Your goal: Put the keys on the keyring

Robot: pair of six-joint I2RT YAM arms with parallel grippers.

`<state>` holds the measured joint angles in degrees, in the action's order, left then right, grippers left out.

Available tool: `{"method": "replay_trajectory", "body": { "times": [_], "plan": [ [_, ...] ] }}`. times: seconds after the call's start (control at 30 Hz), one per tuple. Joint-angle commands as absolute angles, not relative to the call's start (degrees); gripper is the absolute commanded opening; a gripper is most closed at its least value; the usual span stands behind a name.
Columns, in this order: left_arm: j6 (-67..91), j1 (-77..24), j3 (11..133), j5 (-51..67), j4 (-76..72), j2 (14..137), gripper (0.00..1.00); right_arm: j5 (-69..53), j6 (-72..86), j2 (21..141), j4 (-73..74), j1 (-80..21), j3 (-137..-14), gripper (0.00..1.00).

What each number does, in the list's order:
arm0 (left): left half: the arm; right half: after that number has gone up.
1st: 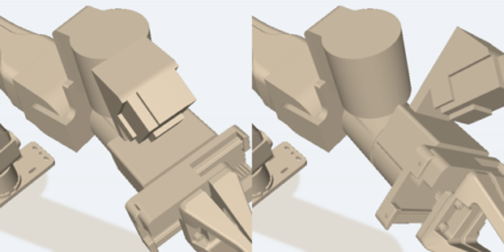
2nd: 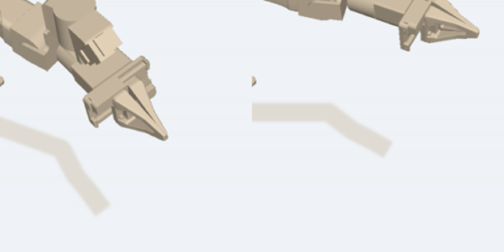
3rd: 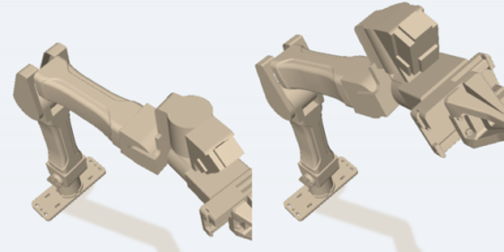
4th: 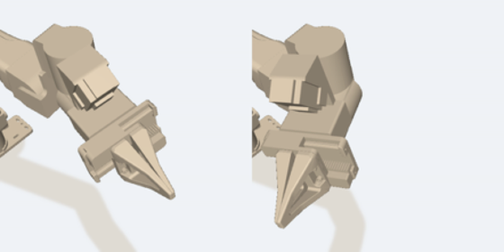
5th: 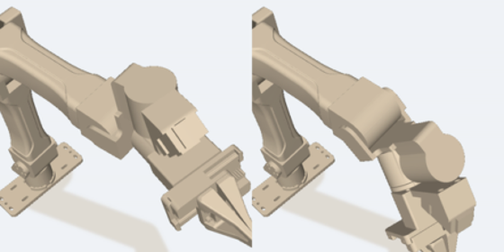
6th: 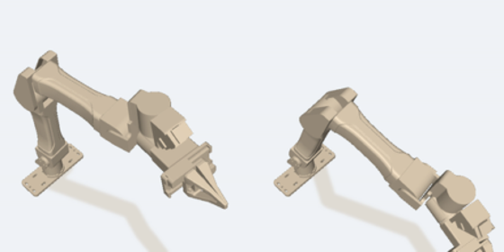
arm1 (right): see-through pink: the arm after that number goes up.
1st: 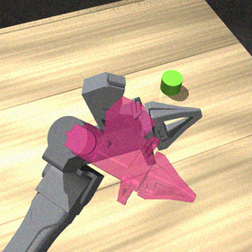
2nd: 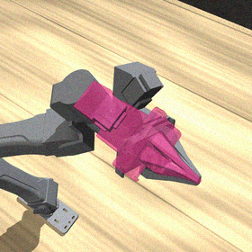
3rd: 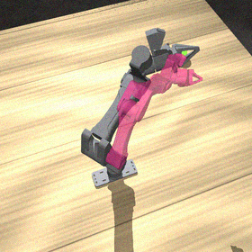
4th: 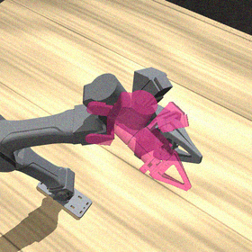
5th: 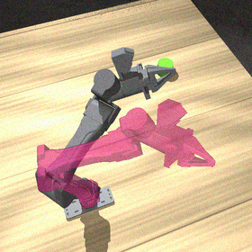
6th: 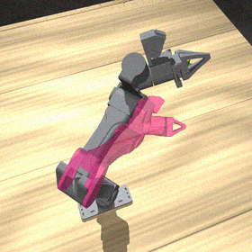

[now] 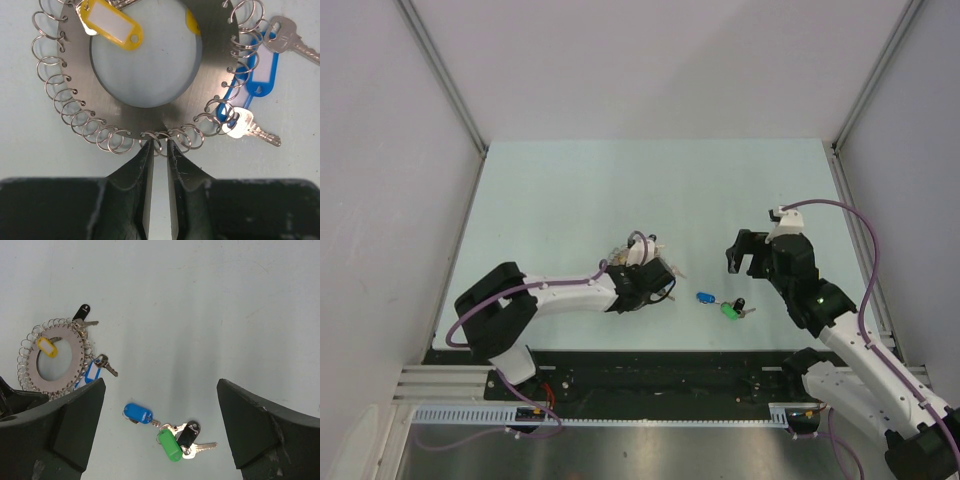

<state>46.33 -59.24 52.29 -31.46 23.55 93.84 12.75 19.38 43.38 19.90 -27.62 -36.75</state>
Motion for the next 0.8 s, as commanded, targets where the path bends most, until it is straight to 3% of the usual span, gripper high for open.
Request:
{"method": "replay_trajectory", "body": {
  "times": [0.0,0.6,0.77],
  "plan": [
    [49.4,-59.7,54.3,-34.8,26.8,93.9,0.21,12.6,18.6,42.5,19.5,-27.2,-36.6,1.00],
    [47.5,-59.6,57.0,-32.6,26.6,98.2,0.24,9.9,18.5,43.0,18.0,-26.0,-35.5,1.00],
    [48.0,-59.6,56.8,-33.1,27.4,97.6,0.18,9.1,18.3,43.0,17.8,-25.9,-35.4,1.00]
  ]
}}
